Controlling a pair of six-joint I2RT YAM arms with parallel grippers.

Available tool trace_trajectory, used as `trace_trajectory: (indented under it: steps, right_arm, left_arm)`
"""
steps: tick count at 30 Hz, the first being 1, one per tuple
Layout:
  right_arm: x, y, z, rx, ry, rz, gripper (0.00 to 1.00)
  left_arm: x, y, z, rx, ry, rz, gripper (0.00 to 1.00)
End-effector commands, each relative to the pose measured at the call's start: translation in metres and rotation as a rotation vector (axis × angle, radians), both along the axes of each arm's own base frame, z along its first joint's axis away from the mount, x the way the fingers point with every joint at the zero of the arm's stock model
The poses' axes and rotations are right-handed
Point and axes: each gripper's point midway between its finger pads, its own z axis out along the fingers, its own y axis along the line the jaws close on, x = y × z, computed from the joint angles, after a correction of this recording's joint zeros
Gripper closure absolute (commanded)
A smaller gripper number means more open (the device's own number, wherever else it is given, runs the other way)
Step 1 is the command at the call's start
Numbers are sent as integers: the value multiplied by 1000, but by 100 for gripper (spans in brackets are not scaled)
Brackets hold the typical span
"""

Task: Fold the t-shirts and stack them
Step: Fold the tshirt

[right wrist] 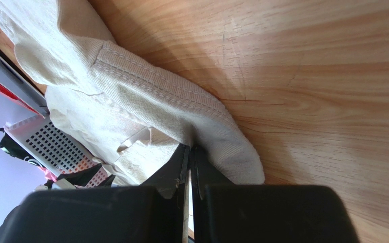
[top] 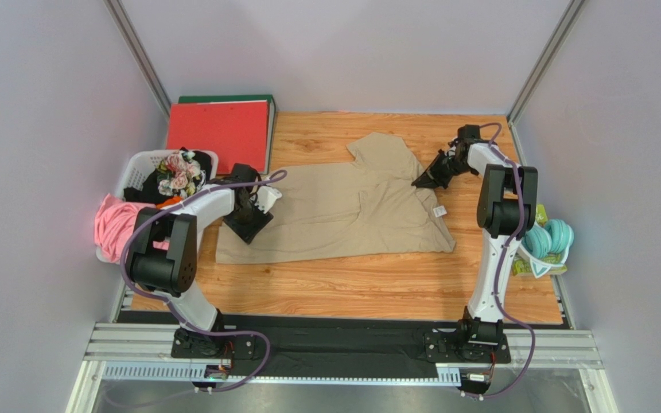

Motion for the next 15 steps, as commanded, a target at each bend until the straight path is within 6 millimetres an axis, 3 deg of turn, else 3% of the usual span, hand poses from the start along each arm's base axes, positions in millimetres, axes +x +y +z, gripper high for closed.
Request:
trace_trajectory:
  steps: [1,3,5,6,7,9,10,13,15]
  right_arm:
    - [9,-12,-3,-28,-28,-5,96]
    - [10,-18,0,-26,-34,-19,94]
    - [11,-23,6,-28,-50,-24,86]
    - [11,-25,7,-30,-52,-26,79]
    - [11,-25,9,-30,-53,-26,65]
    - [12,-29,17,-55,-70,-36,55]
    - [12,-30,23,-65,-79,-41,45]
    - [11,-41,46,-139,-124,-68,36]
    - [3,-49,52,-191,-118,-101,35]
  left_arm:
    - [-11,6,-23,9,39,-11,41]
    - [-11,6,-23,9,37,-14,41]
    - [-10,5,-22,3,33,-16,41]
    - [-10,4,-22,2,35,-17,41]
    - [-9,4,-21,2,30,-17,41]
    - [-9,4,-20,1,32,-17,41]
    - [-9,4,-20,0,34,-17,41]
    - [-9,4,-19,0,31,-19,41]
    - [-9,4,-17,1,26,-20,41]
